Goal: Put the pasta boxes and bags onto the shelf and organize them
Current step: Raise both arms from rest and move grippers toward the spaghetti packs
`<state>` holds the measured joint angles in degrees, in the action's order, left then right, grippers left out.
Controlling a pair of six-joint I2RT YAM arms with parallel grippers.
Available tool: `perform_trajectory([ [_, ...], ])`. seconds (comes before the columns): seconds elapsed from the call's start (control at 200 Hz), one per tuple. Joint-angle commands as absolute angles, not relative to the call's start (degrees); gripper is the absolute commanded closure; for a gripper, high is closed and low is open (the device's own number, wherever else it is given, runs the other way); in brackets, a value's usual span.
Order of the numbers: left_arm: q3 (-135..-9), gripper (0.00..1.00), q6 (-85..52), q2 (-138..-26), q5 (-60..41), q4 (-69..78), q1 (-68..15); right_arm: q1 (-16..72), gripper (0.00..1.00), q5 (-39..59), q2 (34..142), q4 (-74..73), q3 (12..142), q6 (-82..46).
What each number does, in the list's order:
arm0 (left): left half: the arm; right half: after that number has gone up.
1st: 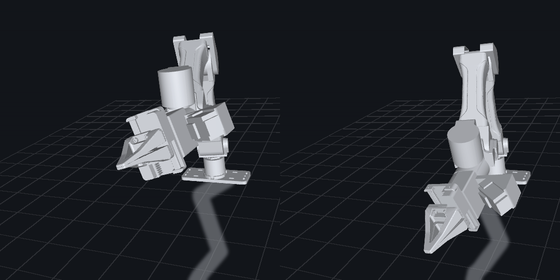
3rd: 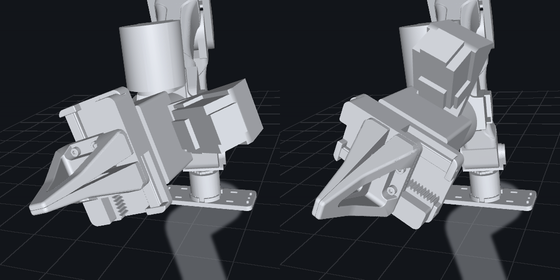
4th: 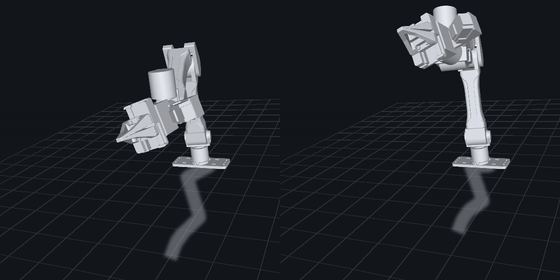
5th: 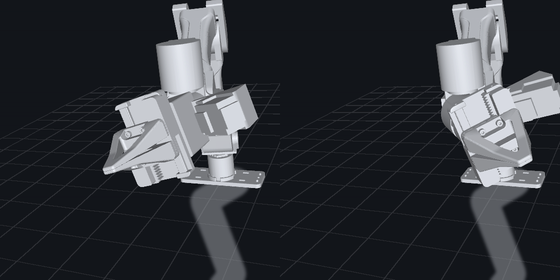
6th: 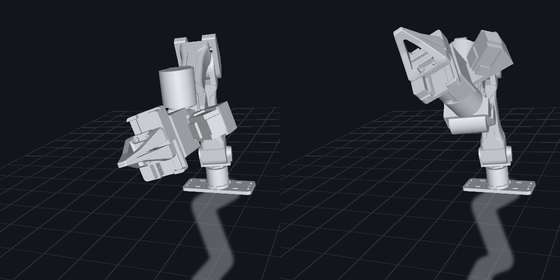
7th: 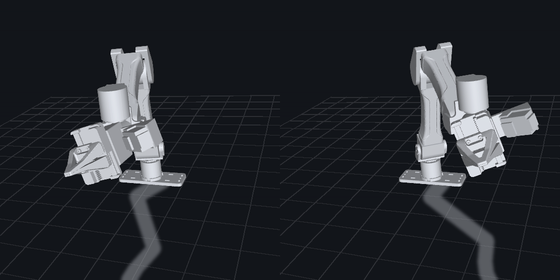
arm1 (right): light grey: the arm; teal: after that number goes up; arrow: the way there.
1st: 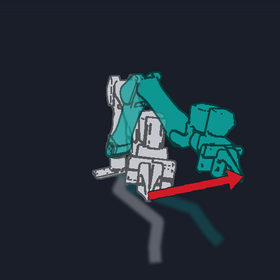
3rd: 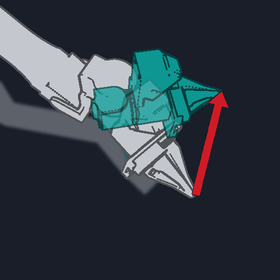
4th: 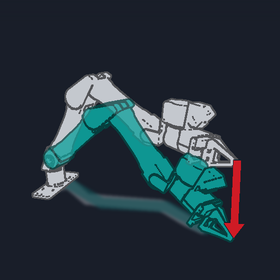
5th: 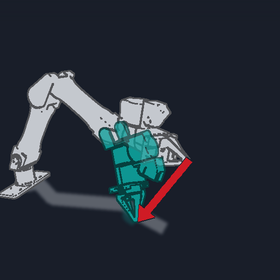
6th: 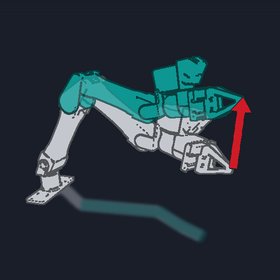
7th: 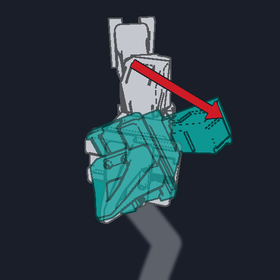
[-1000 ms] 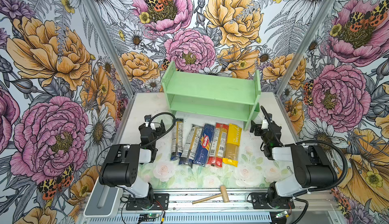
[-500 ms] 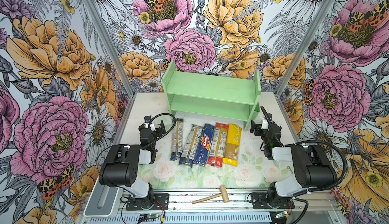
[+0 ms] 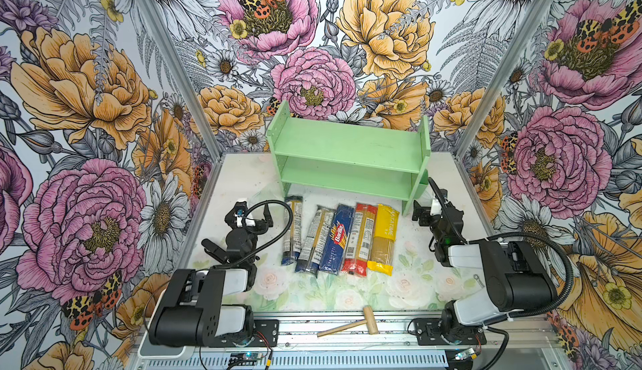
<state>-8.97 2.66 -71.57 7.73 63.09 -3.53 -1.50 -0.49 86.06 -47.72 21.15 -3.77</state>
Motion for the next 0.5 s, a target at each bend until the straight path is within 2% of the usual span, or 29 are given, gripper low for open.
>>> perform_trajectory([
  [0.0,-12.13,0.01,2.30,-61.09,8.81,46.62,-4.53,-1.16,0.05,-1.71,80.13,-41.68,22.94,-3.76],
  [0.085,-15.18,0.01,1.84,-54.33,9.85,34.31,-6.10,-1.07,0.05,-1.27,75.36,-29.26,26.25,-5.79],
  [0.165,-14.87,0.01,2.10,-50.36,11.59,31.29,-8.76,-0.99,0.06,-0.06,72.21,-21.27,27.68,-7.75],
  [0.275,-14.60,0.01,0.31,-47.26,11.56,27.29,-11.23,-0.45,0.06,0.64,67.29,-17.17,26.20,-9.89],
  [0.405,-16.79,0.01,-2.67,-45.48,10.96,18.96,-12.92,1.65,0.06,-2.97,59.09,-10.62,24.96,-10.32],
  [0.495,-18.40,0.01,-5.02,-44.07,10.79,14.21,-13.72,2.14,0.06,-0.52,54.67,-8.15,24.95,-11.61],
])
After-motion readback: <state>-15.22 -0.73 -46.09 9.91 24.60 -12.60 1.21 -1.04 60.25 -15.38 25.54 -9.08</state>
